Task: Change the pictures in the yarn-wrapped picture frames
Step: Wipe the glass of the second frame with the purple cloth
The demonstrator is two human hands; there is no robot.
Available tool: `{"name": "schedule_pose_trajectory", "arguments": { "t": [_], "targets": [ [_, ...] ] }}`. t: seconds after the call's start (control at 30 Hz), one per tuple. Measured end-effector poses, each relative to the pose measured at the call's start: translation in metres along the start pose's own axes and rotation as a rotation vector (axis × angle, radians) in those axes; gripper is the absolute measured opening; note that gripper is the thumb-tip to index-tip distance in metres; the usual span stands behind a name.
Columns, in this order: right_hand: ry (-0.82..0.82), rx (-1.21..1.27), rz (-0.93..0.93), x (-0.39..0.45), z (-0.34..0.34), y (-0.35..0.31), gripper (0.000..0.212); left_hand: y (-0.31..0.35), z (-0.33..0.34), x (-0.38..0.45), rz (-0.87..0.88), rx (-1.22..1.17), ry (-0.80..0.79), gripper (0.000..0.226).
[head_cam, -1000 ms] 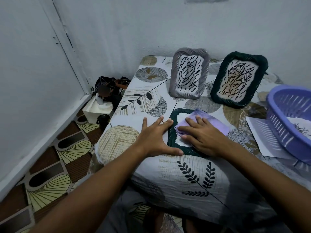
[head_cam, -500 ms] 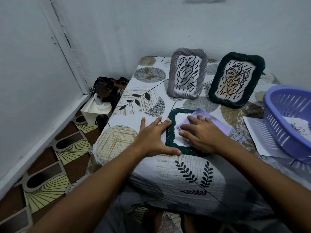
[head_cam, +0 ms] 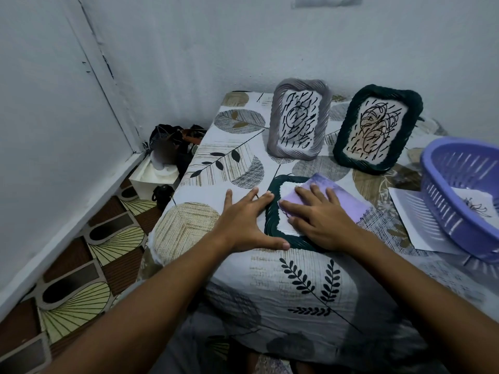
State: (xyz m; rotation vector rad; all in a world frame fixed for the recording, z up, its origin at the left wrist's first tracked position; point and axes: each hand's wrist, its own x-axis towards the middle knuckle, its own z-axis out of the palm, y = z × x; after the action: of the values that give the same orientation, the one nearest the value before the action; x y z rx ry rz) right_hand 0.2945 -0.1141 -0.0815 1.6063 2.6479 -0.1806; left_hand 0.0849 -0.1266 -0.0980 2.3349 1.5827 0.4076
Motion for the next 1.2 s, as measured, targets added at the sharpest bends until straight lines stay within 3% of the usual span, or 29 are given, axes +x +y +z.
{"name": "schedule_pose_trajectory", "arguments": {
  "t": [0.13,0.77,1.0,1.1,1.2],
  "targets": [
    [0.009,-0.031,-0.032,-0.006,-0.003,0.007,0.071,0.0,0.0,0.0,-0.003,0.003,-0.002,0.12],
    [0.031,0.042,-0.015,-0.007,0.001,0.002,0.046,0.0,0.0,0.0,-0.003,0.016,-0.005,0.117],
    [-0.011,0.019,-0.004,-0.005,-0.002,-0.005,0.054,0.002,0.0,0.0,-0.013,0.007,-0.003,0.118],
    [-0.006,-0.025,-0.022,-0.011,-0.005,0.0,0.075,0.001,0.0,0.0,-0.011,0.018,-0.011,0.118],
    [-0.025,-0.066,0.037,-0.003,-0.005,-0.007,0.069,0.001,0.0,0.0,-0.011,0.019,-0.007,0.119]
  ]
}}
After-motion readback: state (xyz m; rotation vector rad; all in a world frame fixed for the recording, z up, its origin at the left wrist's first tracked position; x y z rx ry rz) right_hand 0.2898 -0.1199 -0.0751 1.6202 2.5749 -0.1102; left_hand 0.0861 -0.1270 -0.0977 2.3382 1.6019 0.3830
